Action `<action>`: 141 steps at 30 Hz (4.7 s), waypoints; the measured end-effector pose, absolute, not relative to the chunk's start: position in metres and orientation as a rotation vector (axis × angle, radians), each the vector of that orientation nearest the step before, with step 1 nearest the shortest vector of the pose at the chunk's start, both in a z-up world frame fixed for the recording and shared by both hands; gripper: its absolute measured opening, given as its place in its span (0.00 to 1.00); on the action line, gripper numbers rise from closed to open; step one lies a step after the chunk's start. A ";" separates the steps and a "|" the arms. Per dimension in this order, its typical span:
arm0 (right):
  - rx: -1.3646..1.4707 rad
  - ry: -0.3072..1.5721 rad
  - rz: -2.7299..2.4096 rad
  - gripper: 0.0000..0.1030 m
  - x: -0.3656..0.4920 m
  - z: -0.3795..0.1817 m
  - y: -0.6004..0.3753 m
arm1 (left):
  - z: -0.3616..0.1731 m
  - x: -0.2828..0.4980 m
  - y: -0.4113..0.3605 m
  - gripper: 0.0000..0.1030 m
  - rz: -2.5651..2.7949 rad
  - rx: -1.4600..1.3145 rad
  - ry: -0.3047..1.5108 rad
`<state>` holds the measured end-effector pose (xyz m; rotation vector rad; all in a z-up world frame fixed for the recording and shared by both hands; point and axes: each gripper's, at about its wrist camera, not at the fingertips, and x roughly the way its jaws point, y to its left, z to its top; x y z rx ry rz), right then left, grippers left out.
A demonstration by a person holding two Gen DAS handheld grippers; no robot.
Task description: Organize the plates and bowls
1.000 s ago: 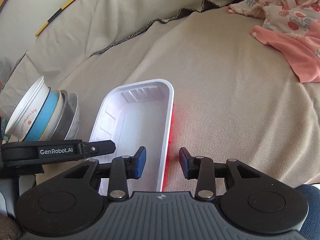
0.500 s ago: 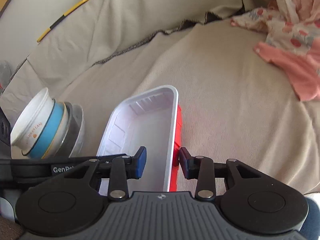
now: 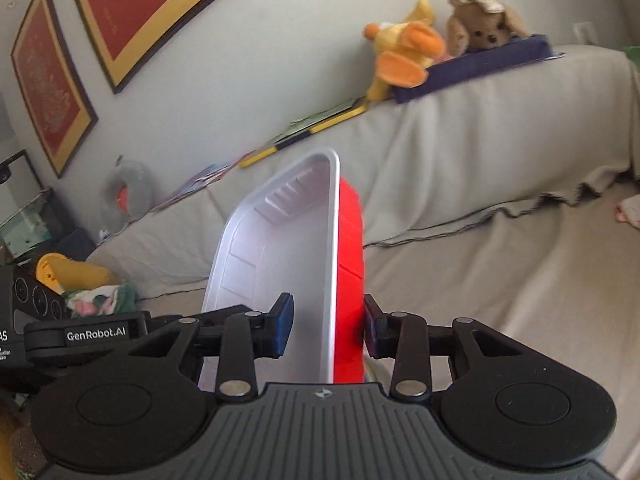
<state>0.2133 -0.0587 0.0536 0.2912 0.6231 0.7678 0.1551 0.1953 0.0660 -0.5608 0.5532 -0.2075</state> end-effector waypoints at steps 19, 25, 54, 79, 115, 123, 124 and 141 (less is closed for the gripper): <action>0.087 0.796 0.721 0.36 0.216 -0.014 0.056 | -0.006 0.168 0.286 0.19 -0.063 -0.679 0.713; 0.022 0.781 0.666 0.41 0.218 -0.017 0.053 | -0.011 0.173 0.288 0.18 -0.048 -0.682 0.721; 0.035 0.752 0.692 0.37 0.218 -0.011 0.049 | -0.013 0.169 0.284 0.19 -0.053 -0.685 0.762; 0.119 0.596 0.631 0.38 0.170 0.024 0.001 | 0.033 0.094 0.252 0.20 0.032 -0.576 0.506; 0.031 0.837 0.733 0.63 0.030 -0.009 -0.108 | 0.024 -0.038 0.055 0.15 0.174 -0.217 0.722; 0.029 0.841 0.732 0.63 0.031 -0.009 -0.107 | 0.023 -0.038 0.054 0.15 0.162 -0.216 0.724; 0.029 0.841 0.731 0.63 0.031 -0.009 -0.107 | 0.022 -0.037 0.055 0.15 0.161 -0.218 0.727; 0.037 0.850 0.730 0.63 0.033 -0.013 -0.105 | 0.019 -0.034 0.054 0.15 0.160 -0.226 0.744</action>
